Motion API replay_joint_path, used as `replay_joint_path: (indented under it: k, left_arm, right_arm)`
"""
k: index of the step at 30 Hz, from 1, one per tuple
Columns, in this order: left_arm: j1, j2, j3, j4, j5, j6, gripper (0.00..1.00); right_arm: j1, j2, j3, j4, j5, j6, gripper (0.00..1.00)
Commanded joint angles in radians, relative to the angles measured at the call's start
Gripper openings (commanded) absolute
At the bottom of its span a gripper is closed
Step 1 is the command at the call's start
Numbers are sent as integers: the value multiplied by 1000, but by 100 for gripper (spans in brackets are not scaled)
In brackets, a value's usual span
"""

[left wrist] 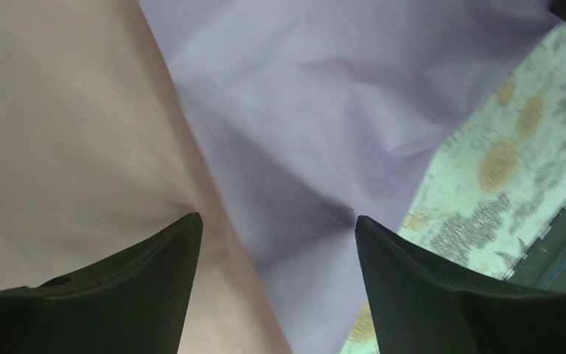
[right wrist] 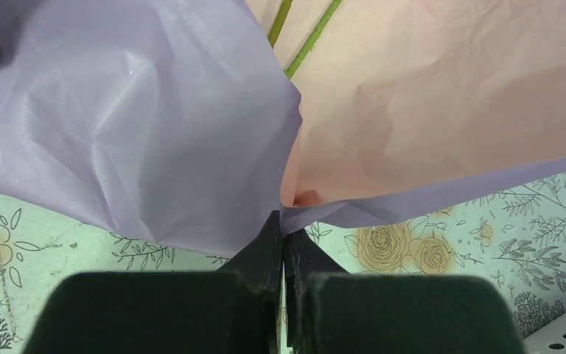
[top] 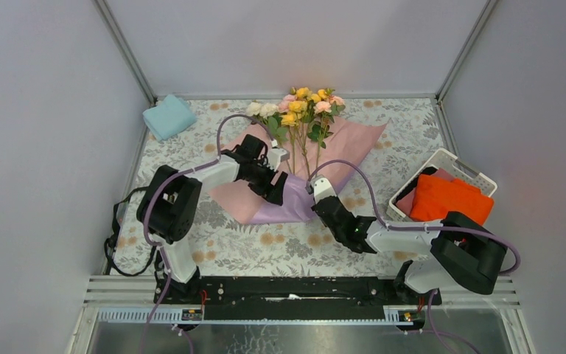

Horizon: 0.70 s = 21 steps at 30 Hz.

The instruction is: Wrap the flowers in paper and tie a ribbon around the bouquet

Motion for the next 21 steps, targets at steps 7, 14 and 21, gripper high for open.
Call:
replay_joint_path:
  k: [7,14,21]
  left_arm:
    - [14,89,59,-18,184,-34,9]
    - [14,99,144,-16,180,-35,0]
    - [11,205,247,-54,108,-38,0]
  right_arm:
    - [11,16,93,-37,21,-104,0]
    - [23,-5,129,-88,26,-167,0]
    - [52,13,160,-103,46,-285,0]
